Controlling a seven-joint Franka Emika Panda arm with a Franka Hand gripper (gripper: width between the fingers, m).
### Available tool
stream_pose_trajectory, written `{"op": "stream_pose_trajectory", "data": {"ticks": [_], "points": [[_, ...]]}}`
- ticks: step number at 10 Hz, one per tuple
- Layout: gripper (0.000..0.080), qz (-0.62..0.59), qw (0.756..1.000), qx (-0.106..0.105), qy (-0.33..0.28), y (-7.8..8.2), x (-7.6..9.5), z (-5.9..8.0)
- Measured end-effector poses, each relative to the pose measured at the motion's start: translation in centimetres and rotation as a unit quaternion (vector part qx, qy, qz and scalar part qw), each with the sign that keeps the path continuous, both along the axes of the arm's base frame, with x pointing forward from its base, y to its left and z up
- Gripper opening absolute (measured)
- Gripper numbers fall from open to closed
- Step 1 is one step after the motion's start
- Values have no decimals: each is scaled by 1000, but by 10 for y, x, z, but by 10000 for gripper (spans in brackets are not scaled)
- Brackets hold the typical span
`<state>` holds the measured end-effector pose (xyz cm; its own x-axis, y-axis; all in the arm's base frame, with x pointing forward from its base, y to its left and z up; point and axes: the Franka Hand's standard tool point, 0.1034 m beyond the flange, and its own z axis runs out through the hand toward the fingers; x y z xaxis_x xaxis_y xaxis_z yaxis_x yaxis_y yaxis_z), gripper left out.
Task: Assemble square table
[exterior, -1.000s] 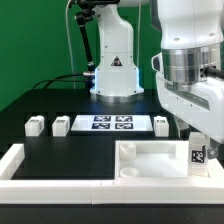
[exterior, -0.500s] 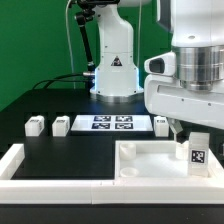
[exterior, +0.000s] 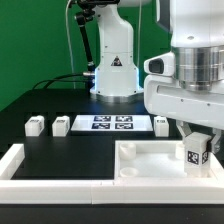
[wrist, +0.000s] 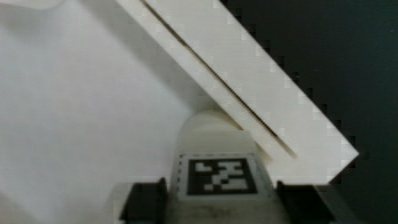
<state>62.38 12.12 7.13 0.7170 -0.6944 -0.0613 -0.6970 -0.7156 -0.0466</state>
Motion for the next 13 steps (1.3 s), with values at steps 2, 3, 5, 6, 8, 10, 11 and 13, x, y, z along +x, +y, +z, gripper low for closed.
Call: {"op": "stream_pose_trajectory", "data": {"ticks": [2,3,5,6,8,10,11,13], "points": [[289,0,1000,0,0,0,0,0],[289,-3,1000,0,1,-2,0,0],[289,-30,999,0,11,-13,2,0],[290,-84,996,6,18,-14,3,1],[290,-176,984,19,26,-12,4,1],[290,-168,985,18,25,-12,4,1],[291,-168,985,18,25,-12,4,1],[291,-179,983,19,26,-12,4,1]]}}
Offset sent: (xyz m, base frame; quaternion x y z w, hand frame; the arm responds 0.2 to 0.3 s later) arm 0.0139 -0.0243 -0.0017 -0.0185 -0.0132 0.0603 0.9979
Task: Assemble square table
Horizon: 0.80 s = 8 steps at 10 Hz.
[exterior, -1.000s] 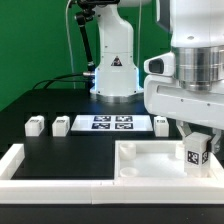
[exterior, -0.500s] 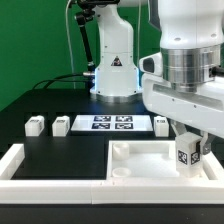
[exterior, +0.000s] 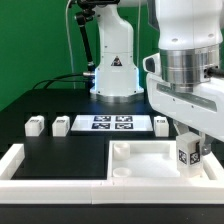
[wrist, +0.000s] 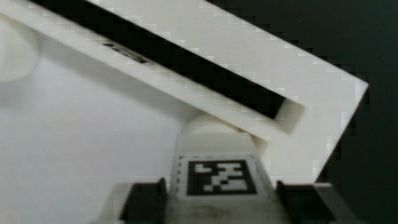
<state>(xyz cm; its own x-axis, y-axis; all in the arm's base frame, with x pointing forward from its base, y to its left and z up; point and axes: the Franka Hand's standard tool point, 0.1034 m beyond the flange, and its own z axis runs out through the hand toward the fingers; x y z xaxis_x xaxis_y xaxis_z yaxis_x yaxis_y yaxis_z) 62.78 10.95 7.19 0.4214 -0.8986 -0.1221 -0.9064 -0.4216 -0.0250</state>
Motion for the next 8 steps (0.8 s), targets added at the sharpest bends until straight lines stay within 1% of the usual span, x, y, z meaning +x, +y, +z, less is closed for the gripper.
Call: {"op": "stream_pose_trajectory", "data": {"ticks": [1,2,3,4,5,6,7,8], "points": [[291,-24,1000,-1,1,1,0,0],[291,-118,993,-5,5,10,-1,-2],[291,-195,981,-7,8,20,-2,-2],[291,-241,970,-7,7,24,0,-3],[291,-331,944,-3,-3,27,5,-3],[291,-397,918,2,-20,33,8,-2],[291,-401,916,2,-20,34,8,-2],[291,-379,925,1,-23,34,7,-3]]}}
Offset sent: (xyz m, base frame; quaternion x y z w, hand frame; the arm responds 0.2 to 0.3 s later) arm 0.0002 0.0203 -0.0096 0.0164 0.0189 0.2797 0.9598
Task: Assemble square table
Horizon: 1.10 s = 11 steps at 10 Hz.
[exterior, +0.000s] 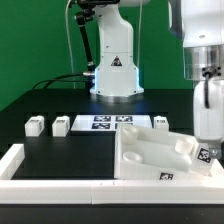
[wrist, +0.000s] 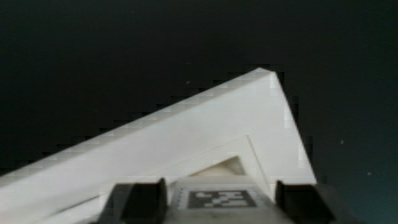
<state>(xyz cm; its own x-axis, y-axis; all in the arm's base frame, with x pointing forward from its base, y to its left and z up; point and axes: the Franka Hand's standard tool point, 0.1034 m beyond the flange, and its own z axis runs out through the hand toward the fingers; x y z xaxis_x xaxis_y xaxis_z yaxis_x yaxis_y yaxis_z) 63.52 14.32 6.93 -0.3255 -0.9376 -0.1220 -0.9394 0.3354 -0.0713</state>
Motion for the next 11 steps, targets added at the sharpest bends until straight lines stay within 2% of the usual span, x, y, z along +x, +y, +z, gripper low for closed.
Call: {"op": "stream_pose_trajectory", "data": {"ticks": [1,2,3,4,5,8,9,11], "points": [[360,0,1000,1,0,1,0,0],[569,7,1000,0,-1,1,0,0],[569,86,996,-9,-9,-3,1,1],[625,142,990,-15,-9,-8,0,1],[643,210,977,-23,-10,-10,-1,1],[648,312,949,-35,-21,-11,-1,1],[649,350,936,-39,-24,-12,-1,1],[649,470,881,-50,-12,-16,-6,-2]]}}
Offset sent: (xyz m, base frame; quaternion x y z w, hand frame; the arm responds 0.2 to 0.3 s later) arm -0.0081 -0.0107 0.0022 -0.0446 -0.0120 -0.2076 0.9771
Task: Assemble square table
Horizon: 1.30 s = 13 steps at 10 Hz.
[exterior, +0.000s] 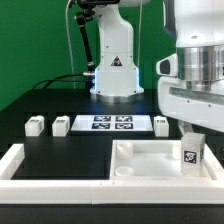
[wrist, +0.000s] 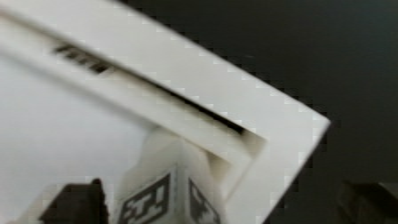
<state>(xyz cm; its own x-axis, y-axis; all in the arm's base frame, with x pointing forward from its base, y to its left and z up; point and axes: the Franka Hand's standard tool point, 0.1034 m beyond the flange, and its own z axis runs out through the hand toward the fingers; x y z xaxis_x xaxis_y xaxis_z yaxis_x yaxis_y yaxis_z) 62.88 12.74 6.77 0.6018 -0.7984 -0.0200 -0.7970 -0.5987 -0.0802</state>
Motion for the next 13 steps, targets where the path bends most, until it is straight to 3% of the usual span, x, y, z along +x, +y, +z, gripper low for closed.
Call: {"op": "stream_pose_trajectory", "data": {"ticks": [3,6,7,8,9,10,13], "points": [[649,141,990,-14,-13,-20,0,-1],[649,241,970,-32,-29,-17,3,0],[511,229,972,-31,-28,-17,3,-1],[511,220,975,-31,-27,-18,2,-1],[373,219,975,-31,-27,-18,2,-2],[290,181,983,-28,-25,-18,2,-2],[290,67,997,-20,-20,-17,2,-2]]}}
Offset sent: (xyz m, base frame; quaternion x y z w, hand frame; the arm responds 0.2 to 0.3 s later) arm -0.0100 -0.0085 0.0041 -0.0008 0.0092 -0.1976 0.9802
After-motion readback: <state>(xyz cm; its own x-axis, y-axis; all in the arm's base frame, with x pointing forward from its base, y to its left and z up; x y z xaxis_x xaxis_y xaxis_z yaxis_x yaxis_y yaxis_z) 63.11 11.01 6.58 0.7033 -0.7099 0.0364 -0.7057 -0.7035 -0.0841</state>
